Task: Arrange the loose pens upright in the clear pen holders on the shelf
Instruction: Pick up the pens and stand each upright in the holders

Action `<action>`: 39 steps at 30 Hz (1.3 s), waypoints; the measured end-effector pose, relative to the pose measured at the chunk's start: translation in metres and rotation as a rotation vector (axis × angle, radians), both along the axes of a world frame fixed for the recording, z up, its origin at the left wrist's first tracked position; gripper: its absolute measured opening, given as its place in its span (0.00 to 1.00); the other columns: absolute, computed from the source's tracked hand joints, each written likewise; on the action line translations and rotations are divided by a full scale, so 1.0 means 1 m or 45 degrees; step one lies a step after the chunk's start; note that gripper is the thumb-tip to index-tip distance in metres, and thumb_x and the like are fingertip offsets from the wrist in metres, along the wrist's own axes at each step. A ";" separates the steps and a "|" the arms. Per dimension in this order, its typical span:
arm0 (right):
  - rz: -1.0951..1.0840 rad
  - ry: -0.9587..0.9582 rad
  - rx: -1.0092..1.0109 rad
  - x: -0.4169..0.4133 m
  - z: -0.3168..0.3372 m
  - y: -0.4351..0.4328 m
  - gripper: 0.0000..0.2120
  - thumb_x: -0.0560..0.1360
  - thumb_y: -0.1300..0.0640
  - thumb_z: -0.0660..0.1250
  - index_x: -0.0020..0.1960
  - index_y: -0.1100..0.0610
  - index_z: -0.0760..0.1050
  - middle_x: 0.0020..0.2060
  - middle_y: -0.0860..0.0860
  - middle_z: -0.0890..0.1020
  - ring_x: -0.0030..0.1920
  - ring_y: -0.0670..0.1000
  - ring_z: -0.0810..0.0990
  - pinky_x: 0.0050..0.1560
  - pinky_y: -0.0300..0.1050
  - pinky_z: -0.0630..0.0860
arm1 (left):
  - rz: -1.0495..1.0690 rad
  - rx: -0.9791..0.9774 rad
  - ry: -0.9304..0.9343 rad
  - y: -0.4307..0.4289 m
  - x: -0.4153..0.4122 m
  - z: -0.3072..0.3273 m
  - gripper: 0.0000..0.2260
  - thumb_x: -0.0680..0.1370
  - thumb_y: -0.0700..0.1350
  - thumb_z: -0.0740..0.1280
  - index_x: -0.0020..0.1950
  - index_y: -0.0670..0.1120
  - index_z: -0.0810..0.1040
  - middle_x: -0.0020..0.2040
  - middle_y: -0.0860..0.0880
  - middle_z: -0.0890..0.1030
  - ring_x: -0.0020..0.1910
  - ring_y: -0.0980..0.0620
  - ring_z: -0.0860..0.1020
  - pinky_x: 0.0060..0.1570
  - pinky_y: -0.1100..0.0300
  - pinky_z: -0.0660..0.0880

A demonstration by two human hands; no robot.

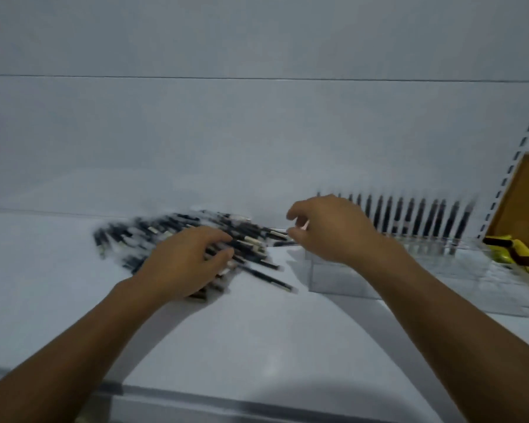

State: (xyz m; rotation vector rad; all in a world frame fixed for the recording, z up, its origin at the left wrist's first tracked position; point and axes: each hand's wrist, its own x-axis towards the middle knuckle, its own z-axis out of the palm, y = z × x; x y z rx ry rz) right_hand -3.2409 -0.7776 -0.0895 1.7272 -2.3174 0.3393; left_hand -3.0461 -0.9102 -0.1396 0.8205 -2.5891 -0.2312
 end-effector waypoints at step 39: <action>0.168 -0.706 -0.413 0.061 -0.062 -0.050 0.13 0.73 0.58 0.67 0.57 0.49 0.78 0.39 0.42 0.81 0.38 0.46 0.79 0.46 0.40 0.76 | -0.404 -0.497 -0.306 -0.026 0.047 -0.020 0.08 0.78 0.46 0.64 0.55 0.49 0.80 0.46 0.52 0.80 0.48 0.49 0.77 0.45 0.55 0.74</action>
